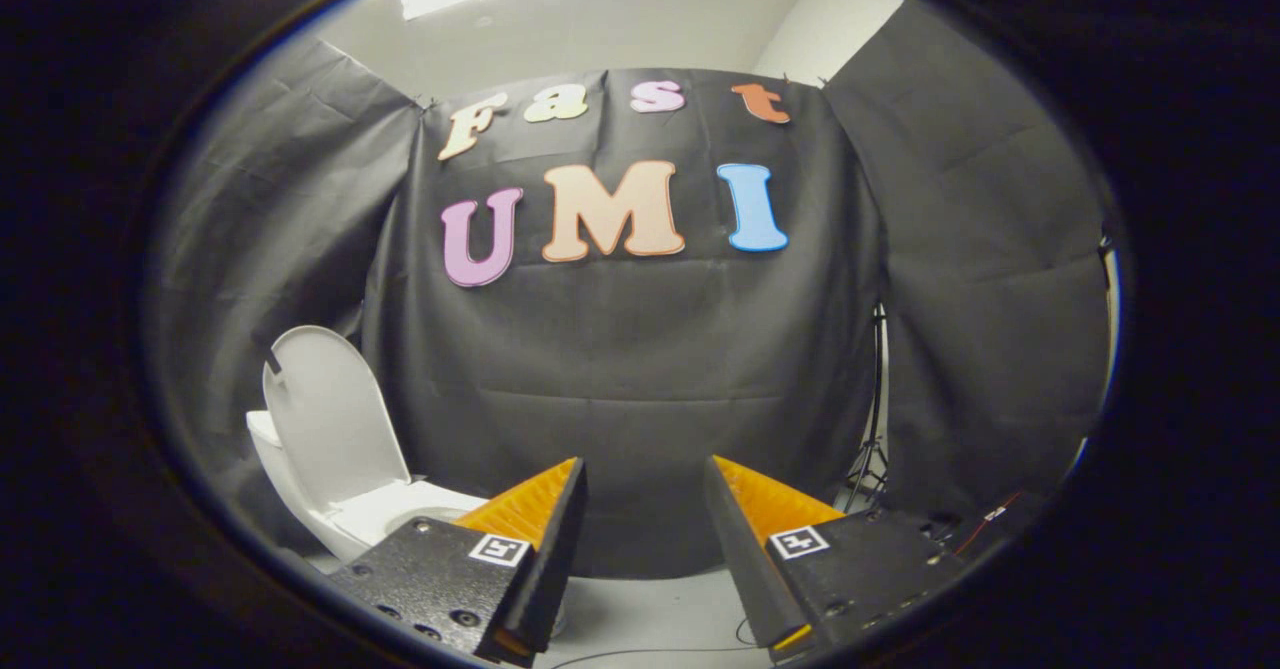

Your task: Open the toilet lid.

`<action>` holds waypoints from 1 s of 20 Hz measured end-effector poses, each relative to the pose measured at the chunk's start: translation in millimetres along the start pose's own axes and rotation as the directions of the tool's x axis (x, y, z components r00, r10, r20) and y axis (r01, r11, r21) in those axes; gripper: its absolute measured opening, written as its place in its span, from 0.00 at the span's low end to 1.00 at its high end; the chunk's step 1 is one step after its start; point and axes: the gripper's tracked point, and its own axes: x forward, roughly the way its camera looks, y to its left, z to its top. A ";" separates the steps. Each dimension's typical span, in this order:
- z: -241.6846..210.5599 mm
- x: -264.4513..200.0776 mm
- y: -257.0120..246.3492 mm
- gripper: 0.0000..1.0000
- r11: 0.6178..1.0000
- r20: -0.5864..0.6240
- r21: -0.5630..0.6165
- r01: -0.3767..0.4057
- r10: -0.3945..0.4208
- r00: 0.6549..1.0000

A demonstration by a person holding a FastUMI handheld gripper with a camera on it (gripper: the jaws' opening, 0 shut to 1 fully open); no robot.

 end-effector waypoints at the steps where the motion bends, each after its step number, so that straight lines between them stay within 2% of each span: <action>1: -4.2 0.1 1.3 0.72 1.000 -0.008 -0.005 -0.009 0.009 1.000; 8: -16.6 4.1 -18.1 0.81 1.000 -0.045 -0.009 0.029 -0.029 0.999; 11: -17.0 8.1 -15.8 0.85 0.998 -0.042 -0.060 0.022 -0.024 0.999; 20: -22.8 15.0 -30.4 0.86 0.994 -0.140 -0.101 0.044 -0.058 0.988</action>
